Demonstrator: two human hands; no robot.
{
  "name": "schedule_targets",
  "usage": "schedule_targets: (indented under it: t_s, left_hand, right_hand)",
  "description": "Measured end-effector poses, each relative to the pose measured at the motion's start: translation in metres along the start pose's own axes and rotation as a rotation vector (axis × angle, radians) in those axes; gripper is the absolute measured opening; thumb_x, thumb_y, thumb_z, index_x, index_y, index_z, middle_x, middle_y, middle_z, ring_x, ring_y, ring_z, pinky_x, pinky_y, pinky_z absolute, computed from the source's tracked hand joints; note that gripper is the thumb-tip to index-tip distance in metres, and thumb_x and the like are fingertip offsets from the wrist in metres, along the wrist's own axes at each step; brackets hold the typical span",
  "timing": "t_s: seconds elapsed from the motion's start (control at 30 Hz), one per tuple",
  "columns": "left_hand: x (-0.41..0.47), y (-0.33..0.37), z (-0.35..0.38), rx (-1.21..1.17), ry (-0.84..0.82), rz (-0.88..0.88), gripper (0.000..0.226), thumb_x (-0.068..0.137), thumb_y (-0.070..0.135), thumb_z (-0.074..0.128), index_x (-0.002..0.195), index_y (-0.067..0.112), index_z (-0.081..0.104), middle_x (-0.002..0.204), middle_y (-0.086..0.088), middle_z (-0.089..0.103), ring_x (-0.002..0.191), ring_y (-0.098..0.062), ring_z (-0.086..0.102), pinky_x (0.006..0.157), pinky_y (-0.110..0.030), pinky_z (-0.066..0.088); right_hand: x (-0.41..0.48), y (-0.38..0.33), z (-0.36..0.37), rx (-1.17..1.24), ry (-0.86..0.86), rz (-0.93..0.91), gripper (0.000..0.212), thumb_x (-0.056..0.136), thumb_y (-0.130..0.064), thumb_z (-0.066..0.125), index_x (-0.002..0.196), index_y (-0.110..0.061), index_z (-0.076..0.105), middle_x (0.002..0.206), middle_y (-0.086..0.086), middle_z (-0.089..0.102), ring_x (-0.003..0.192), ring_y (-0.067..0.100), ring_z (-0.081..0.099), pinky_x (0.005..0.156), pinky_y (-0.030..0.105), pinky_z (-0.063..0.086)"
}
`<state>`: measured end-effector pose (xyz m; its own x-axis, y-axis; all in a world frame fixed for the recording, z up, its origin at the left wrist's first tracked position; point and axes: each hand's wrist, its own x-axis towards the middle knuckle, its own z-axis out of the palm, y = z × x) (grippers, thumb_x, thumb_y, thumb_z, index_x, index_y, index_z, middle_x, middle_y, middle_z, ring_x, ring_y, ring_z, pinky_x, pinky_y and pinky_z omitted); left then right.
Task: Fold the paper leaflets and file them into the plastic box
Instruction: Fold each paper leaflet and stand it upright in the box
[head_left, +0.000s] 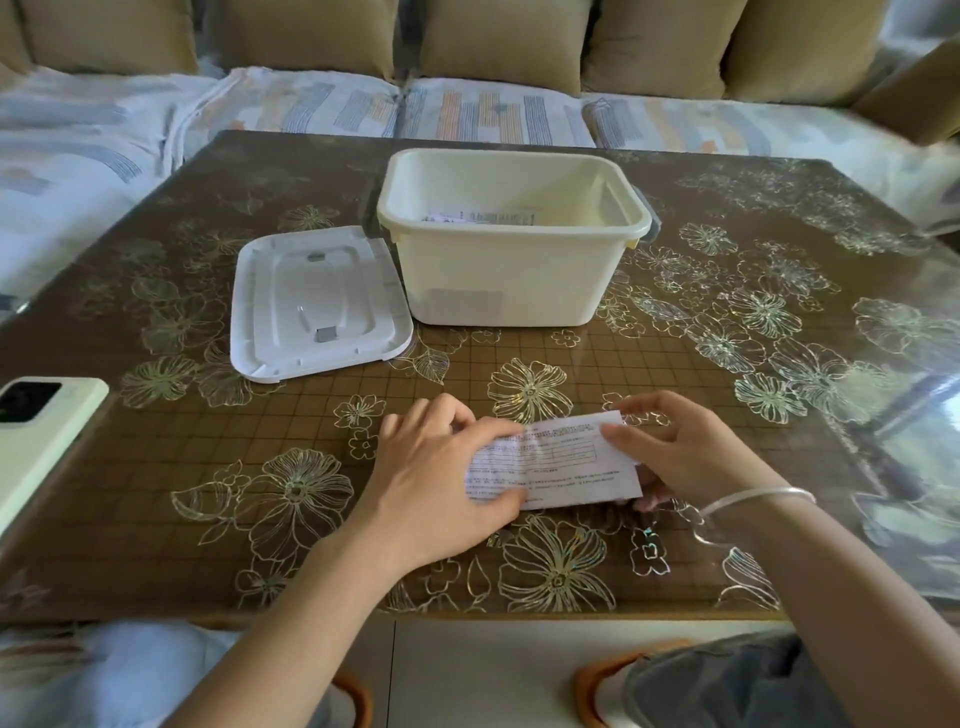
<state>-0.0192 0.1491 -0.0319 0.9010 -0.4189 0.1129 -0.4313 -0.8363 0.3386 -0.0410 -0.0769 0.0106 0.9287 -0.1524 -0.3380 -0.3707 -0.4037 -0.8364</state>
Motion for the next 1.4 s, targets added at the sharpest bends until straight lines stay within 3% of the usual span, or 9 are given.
schedule_targets:
  t_s: [0.23, 0.4, 0.57, 0.77, 0.93, 1.03, 1.13, 1.27, 1.4]
  left_hand:
    - [-0.005, 0.002, -0.004, -0.018, 0.006, 0.038, 0.069, 0.073, 0.076, 0.038, 0.137, 0.051, 0.044, 0.107, 0.018, 0.039, 0.1, -0.004, 0.034, 0.093, -0.031, 0.029]
    - [-0.013, 0.013, -0.005, 0.062, 0.162, 0.12, 0.046, 0.081, 0.041, 0.071, 0.126, 0.035, 0.062, 0.111, 0.013, 0.055, 0.097, -0.009, 0.05, 0.09, -0.033, 0.037]
    - [-0.023, 0.017, 0.007, -0.001, 0.295, 0.155, 0.023, 0.082, 0.018, 0.073, 0.103, 0.026, 0.074, 0.097, 0.011, 0.064, 0.09, -0.01, 0.058, 0.079, -0.032, 0.05]
    - [-0.036, 0.019, 0.0, -0.012, 0.193, 0.152, 0.041, 0.076, 0.039, 0.05, 0.11, 0.029, 0.07, 0.111, 0.015, 0.061, 0.105, -0.009, 0.054, 0.096, -0.029, 0.038]
    - [-0.035, 0.025, 0.005, -0.047, 0.261, 0.11, 0.032, 0.08, 0.049, 0.055, 0.098, 0.029, 0.074, 0.102, 0.014, 0.067, 0.096, -0.01, 0.059, 0.089, -0.032, 0.041]
    - [-0.033, 0.015, 0.007, -0.117, 0.324, 0.14, 0.016, 0.084, 0.034, 0.064, 0.09, 0.026, 0.077, 0.096, 0.015, 0.071, 0.089, -0.009, 0.062, 0.09, -0.03, 0.04]
    - [-0.033, 0.002, 0.004, -0.221, 0.279, 0.153, 0.025, 0.086, 0.042, 0.058, 0.096, 0.029, 0.077, 0.098, 0.021, 0.07, 0.091, 0.0, 0.062, 0.095, -0.029, 0.041]
    - [-0.036, -0.003, 0.003, -0.298, 0.242, 0.133, 0.024, 0.086, 0.044, 0.058, 0.1, 0.033, 0.075, 0.099, 0.025, 0.067, 0.099, 0.004, 0.057, 0.096, -0.031, 0.043]
    - [-0.034, -0.003, 0.008, -0.276, 0.308, 0.033, 0.037, 0.085, 0.053, 0.05, 0.088, 0.027, 0.076, 0.09, 0.027, 0.061, 0.097, -0.004, 0.051, 0.09, -0.034, 0.041]
  right_hand:
    - [-0.01, 0.016, -0.001, 0.097, -0.015, -0.04, 0.039, 0.088, -0.003, 0.063, 0.121, -0.019, 0.051, 0.075, 0.008, 0.074, 0.064, 0.024, 0.071, 0.052, 0.029, 0.057]
    - [-0.027, 0.017, 0.001, 0.042, -0.097, -0.084, 0.056, 0.085, 0.006, 0.061, 0.123, -0.033, 0.048, 0.074, 0.008, 0.073, 0.064, 0.026, 0.071, 0.051, 0.03, 0.057]
    - [-0.045, 0.016, 0.001, -0.015, -0.206, -0.17, 0.044, 0.085, 0.002, 0.063, 0.118, -0.026, 0.053, 0.081, 0.004, 0.074, 0.067, 0.023, 0.07, 0.057, 0.026, 0.055]
    - [-0.049, 0.013, -0.002, 0.237, -0.189, -0.225, 0.041, 0.093, 0.012, 0.035, 0.109, -0.012, 0.063, 0.09, 0.013, 0.071, 0.072, 0.027, 0.069, 0.056, 0.027, 0.053]
    - [-0.05, 0.009, 0.002, 0.12, -0.236, -0.298, 0.038, 0.089, 0.017, 0.041, 0.103, -0.009, 0.065, 0.081, 0.008, 0.074, 0.072, 0.017, 0.071, 0.063, 0.022, 0.055]
    - [-0.051, 0.011, 0.003, 0.083, -0.252, -0.324, 0.029, 0.092, 0.007, 0.05, 0.108, -0.013, 0.064, 0.082, 0.01, 0.074, 0.071, 0.024, 0.071, 0.062, 0.027, 0.054]
    - [-0.048, 0.016, 0.005, -0.072, -0.186, -0.355, 0.023, 0.087, -0.014, 0.064, 0.108, -0.024, 0.062, 0.075, 0.004, 0.072, 0.057, 0.021, 0.065, 0.057, 0.029, 0.053]
    - [-0.044, 0.015, 0.013, -0.351, -0.097, -0.369, 0.003, 0.084, -0.037, 0.064, 0.082, -0.035, 0.063, 0.066, -0.01, 0.069, 0.046, 0.005, 0.058, 0.053, 0.025, 0.052]
    - [-0.036, 0.014, 0.022, -0.441, 0.032, -0.339, 0.017, 0.085, -0.048, 0.059, 0.072, -0.037, 0.063, 0.058, -0.017, 0.065, 0.047, 0.0, 0.055, 0.055, 0.029, 0.051]
